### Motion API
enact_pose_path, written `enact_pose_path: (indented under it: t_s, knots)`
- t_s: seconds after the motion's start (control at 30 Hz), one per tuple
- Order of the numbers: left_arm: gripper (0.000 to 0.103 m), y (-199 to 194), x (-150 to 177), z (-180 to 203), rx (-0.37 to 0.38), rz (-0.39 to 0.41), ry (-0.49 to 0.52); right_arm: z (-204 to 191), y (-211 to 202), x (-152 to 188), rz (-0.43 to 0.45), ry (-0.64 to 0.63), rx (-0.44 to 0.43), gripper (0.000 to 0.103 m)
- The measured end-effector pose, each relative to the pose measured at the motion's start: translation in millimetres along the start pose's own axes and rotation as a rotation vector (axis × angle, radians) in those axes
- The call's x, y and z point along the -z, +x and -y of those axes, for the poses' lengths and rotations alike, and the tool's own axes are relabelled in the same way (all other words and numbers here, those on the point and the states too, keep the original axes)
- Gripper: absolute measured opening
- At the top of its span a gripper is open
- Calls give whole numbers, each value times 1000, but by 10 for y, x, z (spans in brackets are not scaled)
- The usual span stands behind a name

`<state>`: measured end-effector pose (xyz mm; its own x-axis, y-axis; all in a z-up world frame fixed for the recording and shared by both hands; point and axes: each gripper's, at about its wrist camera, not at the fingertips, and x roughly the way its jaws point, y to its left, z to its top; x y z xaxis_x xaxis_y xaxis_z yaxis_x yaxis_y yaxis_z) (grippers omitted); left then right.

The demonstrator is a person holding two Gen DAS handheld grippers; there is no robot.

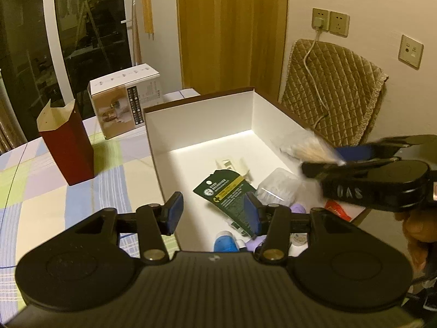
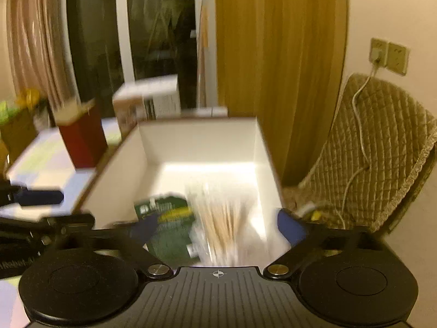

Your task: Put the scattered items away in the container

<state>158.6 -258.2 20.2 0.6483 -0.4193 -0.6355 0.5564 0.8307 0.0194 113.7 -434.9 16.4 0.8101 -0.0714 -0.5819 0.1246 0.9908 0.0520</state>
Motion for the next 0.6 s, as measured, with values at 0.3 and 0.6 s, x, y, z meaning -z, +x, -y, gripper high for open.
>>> enact_pose_path:
  t_s: [0.3, 0.6]
  knots:
    - [74, -184, -4, -61, -26, 18, -24, -28, -222, -108, 15, 6, 20, 97]
    - [100, -549, 30, -57, -74, -9, -102, -136, -623, -114, -120, 27, 27, 97]
